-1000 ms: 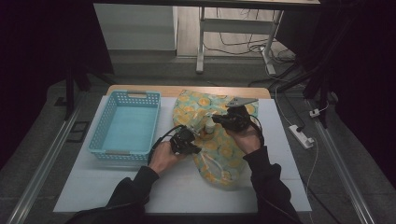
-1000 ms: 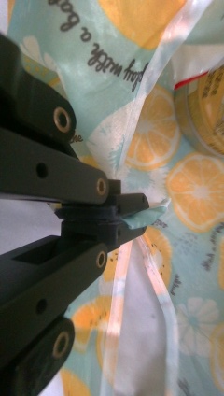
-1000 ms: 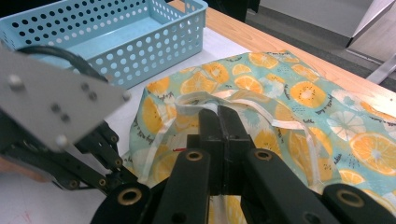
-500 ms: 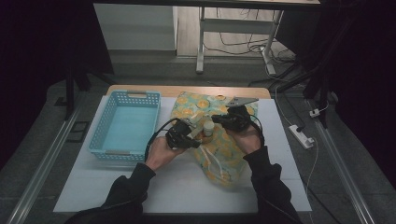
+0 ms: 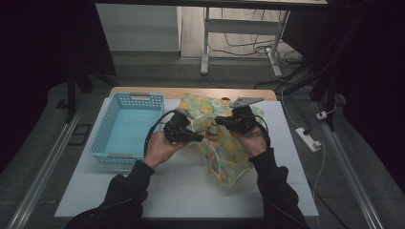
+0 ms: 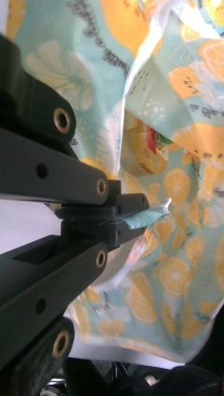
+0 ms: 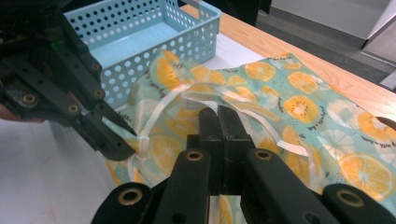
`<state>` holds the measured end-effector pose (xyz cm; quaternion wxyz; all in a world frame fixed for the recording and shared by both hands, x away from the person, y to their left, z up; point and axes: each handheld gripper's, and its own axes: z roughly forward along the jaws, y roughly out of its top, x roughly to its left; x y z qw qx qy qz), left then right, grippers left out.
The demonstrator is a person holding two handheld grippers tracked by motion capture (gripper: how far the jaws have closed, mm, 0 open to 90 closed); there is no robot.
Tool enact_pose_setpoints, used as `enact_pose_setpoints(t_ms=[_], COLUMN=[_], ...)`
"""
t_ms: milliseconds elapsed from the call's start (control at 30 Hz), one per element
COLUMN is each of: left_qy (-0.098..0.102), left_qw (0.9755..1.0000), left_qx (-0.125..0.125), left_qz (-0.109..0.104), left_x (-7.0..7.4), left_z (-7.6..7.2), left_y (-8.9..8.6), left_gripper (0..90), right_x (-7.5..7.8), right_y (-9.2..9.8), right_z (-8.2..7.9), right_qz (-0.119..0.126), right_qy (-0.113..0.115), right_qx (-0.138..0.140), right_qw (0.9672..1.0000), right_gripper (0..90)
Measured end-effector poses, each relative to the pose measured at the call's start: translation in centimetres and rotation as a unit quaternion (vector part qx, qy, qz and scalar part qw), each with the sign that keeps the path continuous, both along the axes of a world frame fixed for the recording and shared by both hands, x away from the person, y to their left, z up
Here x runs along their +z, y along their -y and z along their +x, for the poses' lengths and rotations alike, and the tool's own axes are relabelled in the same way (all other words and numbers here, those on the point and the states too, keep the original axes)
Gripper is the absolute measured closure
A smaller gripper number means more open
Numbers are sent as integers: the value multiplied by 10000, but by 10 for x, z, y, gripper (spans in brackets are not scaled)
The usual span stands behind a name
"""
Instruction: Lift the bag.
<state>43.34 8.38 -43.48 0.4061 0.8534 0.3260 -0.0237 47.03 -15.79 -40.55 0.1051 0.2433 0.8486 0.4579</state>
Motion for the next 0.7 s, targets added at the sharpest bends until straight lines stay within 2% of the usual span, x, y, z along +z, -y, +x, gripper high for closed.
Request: enact_pose_setpoints(t_ms=[367,700], left_qy=[77,313], left_qw=[9998,9989], left_qx=[39,60], left_qz=[-195,-348], left_x=[29,63], left_z=[5,10], left_y=[-10,-13], left_gripper=[892,892], right_x=[19,38], right_y=[-4,-5], right_z=[-4,-8], right_qz=[97,214], right_qy=[-36,5], right_qx=[158,262], right_qw=[9998,9994], right_gripper=[900,900])
